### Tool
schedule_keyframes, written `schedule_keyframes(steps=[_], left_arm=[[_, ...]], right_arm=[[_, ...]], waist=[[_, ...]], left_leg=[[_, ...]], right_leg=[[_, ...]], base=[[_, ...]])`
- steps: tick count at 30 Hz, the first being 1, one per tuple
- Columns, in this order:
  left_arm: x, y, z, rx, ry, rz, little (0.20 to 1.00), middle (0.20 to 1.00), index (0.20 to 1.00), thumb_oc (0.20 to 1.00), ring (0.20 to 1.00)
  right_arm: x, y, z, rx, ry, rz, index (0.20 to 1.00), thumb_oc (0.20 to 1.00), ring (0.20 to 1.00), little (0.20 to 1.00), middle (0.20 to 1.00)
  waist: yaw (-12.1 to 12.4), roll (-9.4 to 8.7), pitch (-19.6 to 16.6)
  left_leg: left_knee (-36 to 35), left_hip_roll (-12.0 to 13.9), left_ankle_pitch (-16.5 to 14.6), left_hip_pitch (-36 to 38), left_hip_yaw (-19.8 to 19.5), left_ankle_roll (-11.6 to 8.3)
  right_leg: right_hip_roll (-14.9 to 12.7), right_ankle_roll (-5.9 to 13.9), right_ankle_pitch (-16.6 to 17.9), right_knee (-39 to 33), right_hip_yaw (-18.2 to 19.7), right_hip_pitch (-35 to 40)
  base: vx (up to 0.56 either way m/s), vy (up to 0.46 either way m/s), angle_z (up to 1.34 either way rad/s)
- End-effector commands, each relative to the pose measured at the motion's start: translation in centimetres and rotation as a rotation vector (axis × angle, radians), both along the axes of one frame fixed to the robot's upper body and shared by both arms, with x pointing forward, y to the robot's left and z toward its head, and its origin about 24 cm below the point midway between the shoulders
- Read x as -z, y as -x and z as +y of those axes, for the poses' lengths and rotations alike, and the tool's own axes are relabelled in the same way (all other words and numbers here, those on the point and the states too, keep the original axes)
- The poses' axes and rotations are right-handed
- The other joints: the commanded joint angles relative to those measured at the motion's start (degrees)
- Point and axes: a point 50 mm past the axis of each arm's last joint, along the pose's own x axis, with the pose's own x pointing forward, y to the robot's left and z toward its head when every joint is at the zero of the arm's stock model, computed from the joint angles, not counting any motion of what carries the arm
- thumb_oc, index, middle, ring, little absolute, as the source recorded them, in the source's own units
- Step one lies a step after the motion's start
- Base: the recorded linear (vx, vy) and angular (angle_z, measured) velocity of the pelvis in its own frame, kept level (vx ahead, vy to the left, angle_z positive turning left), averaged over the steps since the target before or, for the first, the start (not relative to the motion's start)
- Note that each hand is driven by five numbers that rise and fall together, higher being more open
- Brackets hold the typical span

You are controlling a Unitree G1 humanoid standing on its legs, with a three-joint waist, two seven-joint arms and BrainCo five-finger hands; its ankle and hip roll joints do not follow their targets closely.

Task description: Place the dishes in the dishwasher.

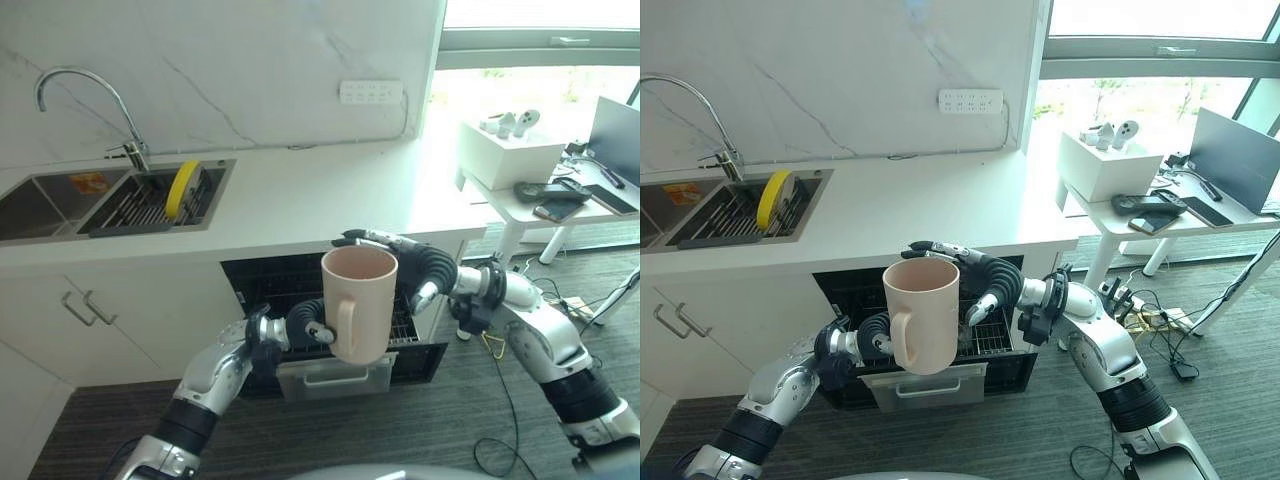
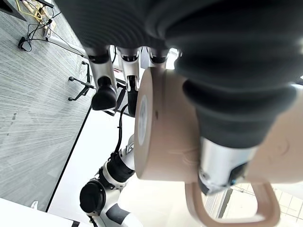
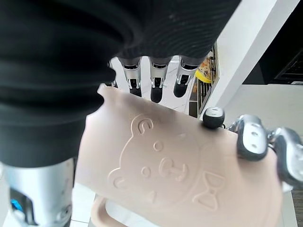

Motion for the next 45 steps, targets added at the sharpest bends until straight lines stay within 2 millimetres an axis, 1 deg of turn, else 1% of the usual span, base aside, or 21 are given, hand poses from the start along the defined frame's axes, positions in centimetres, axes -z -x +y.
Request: schedule_keyframes(steps=[1, 25, 26, 27, 28, 39, 45], left_arm=[[-3.7, -2.1, -0.1, 0.004, 0.071, -0.165, 0.200, 0.200, 0.200, 0.200, 0.200], [-3.7, -2.3, -0.3, 0.011, 0.011, -0.188, 0.200, 0.200, 0.200, 0.200, 0.200], [-3.7, -2.3, -0.3, 0.009, 0.006, -0.192, 0.200, 0.200, 0.200, 0.200, 0.200], [-3.6, -2.3, -0.2, 0.008, 0.003, -0.193, 0.200, 0.200, 0.200, 0.200, 0.200], [-3.7, -2.4, -0.2, 0.007, 0.003, -0.195, 0.200, 0.200, 0.200, 0.200, 0.200], [-4.2, -2.4, -0.1, -0.023, -0.010, -0.224, 0.200, 0.200, 0.200, 0.200, 0.200], [-4.2, -2.4, 0.1, -0.043, -0.017, -0.226, 0.200, 0.200, 0.200, 0.200, 0.200]], right_arm=[[-3.0, 0.4, 1.1, -0.065, -0.037, -0.154, 1.000, 1.000, 1.000, 1.000, 1.000], [-2.7, 0.4, 1.9, -0.093, 0.023, -0.150, 1.000, 1.000, 1.000, 1.000, 1.000], [-2.7, 0.4, 1.9, -0.095, 0.028, -0.153, 0.724, 0.724, 0.724, 0.724, 0.724], [-2.7, 0.4, 1.9, -0.095, 0.034, -0.156, 0.526, 0.526, 0.526, 0.526, 0.526], [-2.7, 0.4, 1.9, -0.093, 0.043, -0.163, 0.200, 0.200, 0.200, 0.200, 0.200], [-4.1, 0.6, 1.5, -0.021, 0.076, -0.331, 0.200, 0.200, 0.200, 0.200, 0.200], [-4.9, 0.8, 1.3, 0.007, 0.084, -0.412, 0.200, 0.200, 0.200, 0.200, 0.200]], waist=[[0.87, -0.74, 1.50], [0.58, -0.70, 1.94], [0.58, -0.69, 1.93], [0.55, -0.70, 1.89], [0.51, -0.69, 1.89], [0.42, -0.56, 1.98], [0.35, -0.46, 2.17]], left_leg=[[0.39, 4.38, -2.78, 3.22, -0.03, -2.38], [0.39, 4.32, -2.63, 3.51, 0.45, -2.38], [0.39, 4.32, -2.64, 3.49, 0.45, -2.40], [0.39, 4.31, -2.65, 3.51, 0.46, -2.40], [0.39, 4.30, -2.64, 3.53, 0.50, -2.40], [0.39, 4.33, -2.54, 3.45, 0.70, -2.36], [0.39, 4.22, -2.60, 3.49, 0.68, -2.29]], right_leg=[[-1.62, 0.71, -2.86, 0.33, -1.53, 2.40], [-1.38, 0.58, -2.75, 0.33, -1.21, 2.42], [-1.36, 0.59, -2.77, 0.33, -1.19, 2.40], [-1.33, 0.58, -2.77, 0.33, -1.16, 2.39], [-1.33, 0.58, -2.75, 0.33, -1.13, 2.38], [-1.30, 0.55, -2.72, 0.33, -1.08, 2.26], [-1.28, 0.53, -2.76, 0.33, -1.00, 2.32]], base=[[0.00, 0.000, 0.00], [0.00, 0.000, 0.00], [0.00, 0.000, 0.00], [0.00, 0.000, 0.00], [0.00, 0.000, 0.00], [0.00, 0.000, 0.00], [0.00, 0.000, 0.00]])
